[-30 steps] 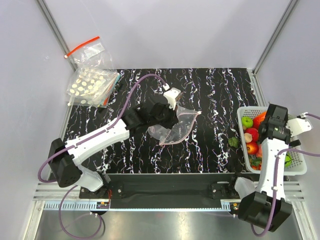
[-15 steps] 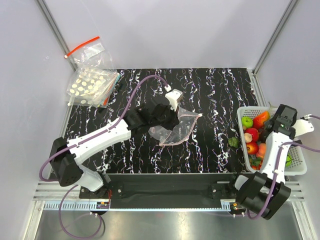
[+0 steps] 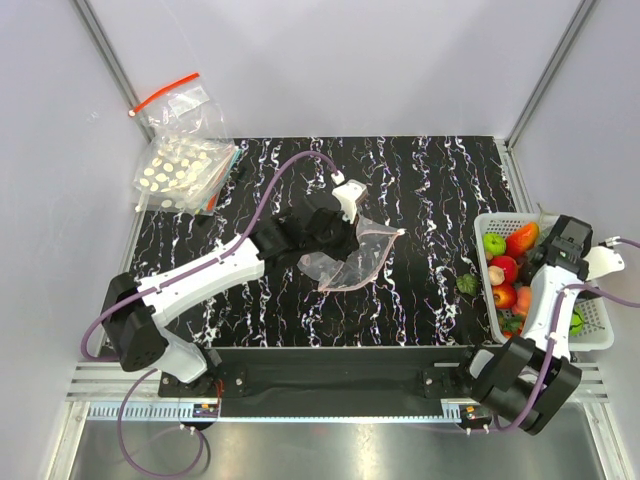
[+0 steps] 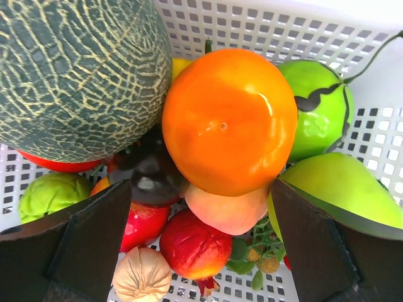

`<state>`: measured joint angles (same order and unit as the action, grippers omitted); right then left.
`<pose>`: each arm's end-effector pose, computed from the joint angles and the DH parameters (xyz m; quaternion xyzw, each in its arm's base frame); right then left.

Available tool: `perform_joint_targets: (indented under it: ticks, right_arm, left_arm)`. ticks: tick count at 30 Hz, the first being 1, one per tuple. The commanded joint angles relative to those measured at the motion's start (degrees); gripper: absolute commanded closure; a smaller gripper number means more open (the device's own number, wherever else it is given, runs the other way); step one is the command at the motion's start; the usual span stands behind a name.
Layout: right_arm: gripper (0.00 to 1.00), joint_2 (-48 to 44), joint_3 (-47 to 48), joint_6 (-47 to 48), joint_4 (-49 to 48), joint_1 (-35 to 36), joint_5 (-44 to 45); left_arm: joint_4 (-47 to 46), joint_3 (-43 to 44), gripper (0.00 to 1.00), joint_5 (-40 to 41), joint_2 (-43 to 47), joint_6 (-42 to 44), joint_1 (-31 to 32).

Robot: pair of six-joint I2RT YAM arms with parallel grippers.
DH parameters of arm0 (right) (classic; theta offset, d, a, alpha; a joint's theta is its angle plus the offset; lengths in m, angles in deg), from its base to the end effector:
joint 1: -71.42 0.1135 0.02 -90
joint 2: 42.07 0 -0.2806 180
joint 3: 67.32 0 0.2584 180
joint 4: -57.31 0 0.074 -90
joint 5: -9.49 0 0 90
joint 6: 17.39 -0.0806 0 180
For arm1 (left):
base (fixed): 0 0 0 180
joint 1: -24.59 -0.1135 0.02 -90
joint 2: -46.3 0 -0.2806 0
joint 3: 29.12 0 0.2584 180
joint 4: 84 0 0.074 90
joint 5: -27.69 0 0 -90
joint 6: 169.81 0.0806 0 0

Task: Place the food in the zip-top bag and seal the zipper
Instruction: Pick up the fake fruit from the bin.

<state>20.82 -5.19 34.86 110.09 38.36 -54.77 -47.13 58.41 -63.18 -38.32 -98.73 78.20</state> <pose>0.1801 -0.1590 0.2419 0.5932 0.7143 -0.1989 0.3134 0.2244 -0.3066 0.3196 0.2666 0.8416 -0.2833 0.3748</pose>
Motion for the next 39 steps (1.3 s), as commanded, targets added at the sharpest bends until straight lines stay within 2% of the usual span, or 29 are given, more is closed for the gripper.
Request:
perform_joint_targets:
  ticks: [1,6,15,20,23,27,31,35,39]
  right_arm:
    - [0.00,-2.15,-0.19,1.28,-3.67,-0.25,-0.60]
    - [0.00,-3.92,3.83,3.65,-3.68,-0.34,-4.64]
    - [0.00,2.23,11.49,3.57,-6.12,1.06,-12.99]
    - [0.00,10.46,20.52,4.62,-3.68,6.95,-2.64]
    - [0.00,16.01,25.89,4.45,-1.65,7.30,-3.49]
    - [0.00,19.89,28.63,4.62,-5.41,9.67,-4.21]
    - [0.00,25.77,36.26,14.53,-2.80,14.07,3.17]
    - [0.00,31.05,42.34,21.49,0.90,14.16,4.06]
    - [0.00,33.52,43.22,24.92,1.43,14.16,2.74]
  left_arm:
    - [-2.08,1.66,1.00,-0.54,-0.20,0.99,0.36]
    - [-1.91,2.27,1.00,-0.54,-0.37,0.90,0.45]
    - [-1.03,4.29,1.00,0.42,-0.63,0.90,0.89]
    - [-0.68,5.17,1.00,0.60,-0.81,0.99,0.80]
    - [-0.24,5.78,1.00,0.60,-1.16,1.51,0.80]
    - [0.38,7.10,1.00,1.92,-2.30,1.87,0.89]
    - [0.82,7.37,1.00,2.70,-2.74,2.48,0.80]
    - [0.47,6.93,1.00,3.24,-2.92,2.48,0.89]
    - [0.64,7.80,1.00,3.06,-4.14,2.66,0.80]
